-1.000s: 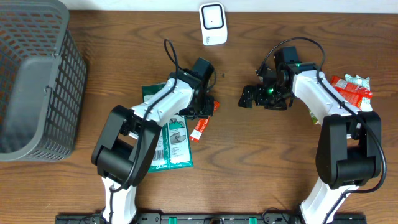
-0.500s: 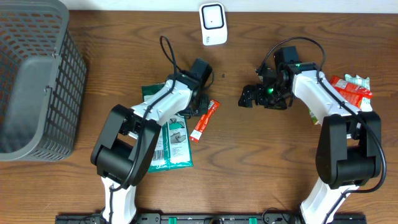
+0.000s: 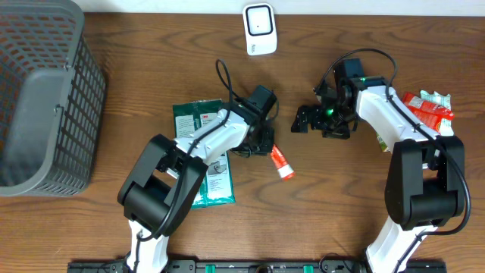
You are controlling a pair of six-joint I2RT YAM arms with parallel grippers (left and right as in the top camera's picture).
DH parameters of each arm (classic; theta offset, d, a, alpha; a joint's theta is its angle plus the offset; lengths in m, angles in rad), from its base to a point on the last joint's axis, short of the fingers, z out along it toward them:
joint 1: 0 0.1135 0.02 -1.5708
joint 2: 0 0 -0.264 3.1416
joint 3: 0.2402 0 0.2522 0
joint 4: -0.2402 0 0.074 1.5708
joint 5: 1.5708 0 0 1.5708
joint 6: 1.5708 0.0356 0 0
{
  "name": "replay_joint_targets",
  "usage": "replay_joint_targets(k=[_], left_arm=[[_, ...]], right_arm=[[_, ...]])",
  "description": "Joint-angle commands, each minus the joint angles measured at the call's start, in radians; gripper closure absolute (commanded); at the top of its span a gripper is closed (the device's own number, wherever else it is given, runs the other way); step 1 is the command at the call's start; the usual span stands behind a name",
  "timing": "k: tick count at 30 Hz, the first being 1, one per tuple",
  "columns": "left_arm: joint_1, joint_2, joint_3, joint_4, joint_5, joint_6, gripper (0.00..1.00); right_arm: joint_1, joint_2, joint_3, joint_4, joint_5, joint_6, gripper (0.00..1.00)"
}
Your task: Scan the item barcode
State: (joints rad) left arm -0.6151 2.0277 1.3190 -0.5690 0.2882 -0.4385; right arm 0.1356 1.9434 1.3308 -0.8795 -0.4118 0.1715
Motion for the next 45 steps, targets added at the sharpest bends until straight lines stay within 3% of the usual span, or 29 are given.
replay_joint_targets(k=[1,6,12,17,22,29,38,41,45], left_arm=[[-0.003,0.039,-0.038,0.011,0.012,-0.009,0.78],[0.033,0.037,-0.035,0.01,-0.019,-0.008,0.78],[0.082,0.037,-0.029,0.0,0.026,-0.008,0.78],[0.093,0.037,-0.03,0.023,0.025,-0.008,0.69],[0.092,0.037,-0.031,0.039,0.025,-0.008,0.69],[0.092,0.038,-0.032,0.043,0.014,-0.008,0.69],[0.092,0.039,-0.04,0.044,0.012,-0.008,0.69],[0.092,0.039,-0.04,0.044,0.006,-0.008,0.69],[0.092,0.039,-0.04,0.048,0.006,-0.008,0.69]], right_arm=[[0.023,-0.023,-0.005,-0.024,-0.008,0.014,0.08],[0.076,-0.023,-0.015,-0.044,0.008,-0.032,0.23],[0.133,-0.023,-0.036,-0.04,0.129,-0.046,0.28],[0.164,-0.023,-0.078,-0.009,0.131,-0.046,0.31],[0.19,-0.023,-0.147,0.05,0.13,-0.058,0.34],[0.232,-0.023,-0.197,0.119,0.131,-0.066,0.59],[0.272,-0.023,-0.201,0.089,0.15,-0.102,0.52],[0.283,-0.023,-0.204,0.07,0.189,-0.102,0.61],[0.298,-0.023,-0.245,0.096,0.206,-0.102,0.63]])
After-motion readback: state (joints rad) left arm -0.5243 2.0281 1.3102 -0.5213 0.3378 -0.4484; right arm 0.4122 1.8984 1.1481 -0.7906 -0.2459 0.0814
